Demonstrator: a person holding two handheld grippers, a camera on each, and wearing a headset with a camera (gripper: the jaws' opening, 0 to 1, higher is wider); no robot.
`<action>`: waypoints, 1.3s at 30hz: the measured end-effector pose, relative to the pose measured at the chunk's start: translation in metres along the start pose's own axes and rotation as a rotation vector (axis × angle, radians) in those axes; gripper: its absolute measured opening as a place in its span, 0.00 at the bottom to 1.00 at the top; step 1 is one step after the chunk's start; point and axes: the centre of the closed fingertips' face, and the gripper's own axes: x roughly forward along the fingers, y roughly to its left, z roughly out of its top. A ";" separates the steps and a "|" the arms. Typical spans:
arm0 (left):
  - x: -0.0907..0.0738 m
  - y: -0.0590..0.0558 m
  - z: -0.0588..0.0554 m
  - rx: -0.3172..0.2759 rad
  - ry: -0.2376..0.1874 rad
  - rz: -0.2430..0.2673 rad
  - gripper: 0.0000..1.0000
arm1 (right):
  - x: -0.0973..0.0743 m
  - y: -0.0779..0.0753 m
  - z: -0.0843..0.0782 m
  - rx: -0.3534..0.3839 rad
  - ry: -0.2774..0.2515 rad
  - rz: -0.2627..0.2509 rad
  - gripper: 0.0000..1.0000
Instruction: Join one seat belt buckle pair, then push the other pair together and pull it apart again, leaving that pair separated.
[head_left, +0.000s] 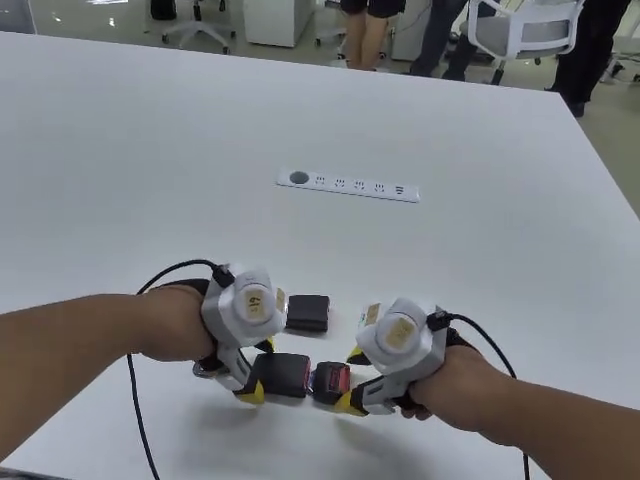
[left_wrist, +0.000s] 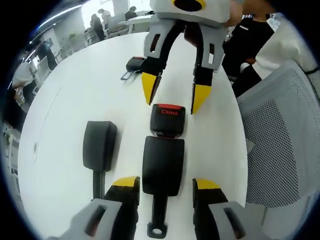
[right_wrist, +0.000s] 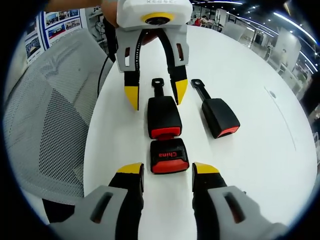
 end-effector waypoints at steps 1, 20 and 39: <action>-0.005 0.002 0.003 -0.002 -0.012 0.007 0.43 | -0.008 0.001 0.003 -0.009 -0.010 0.001 0.36; -0.006 0.083 0.047 0.023 -0.088 0.120 0.49 | -0.059 -0.075 -0.054 0.056 0.021 -0.106 0.31; 0.032 0.103 0.027 0.054 0.041 0.017 0.46 | -0.068 -0.101 -0.104 0.102 0.079 -0.069 0.30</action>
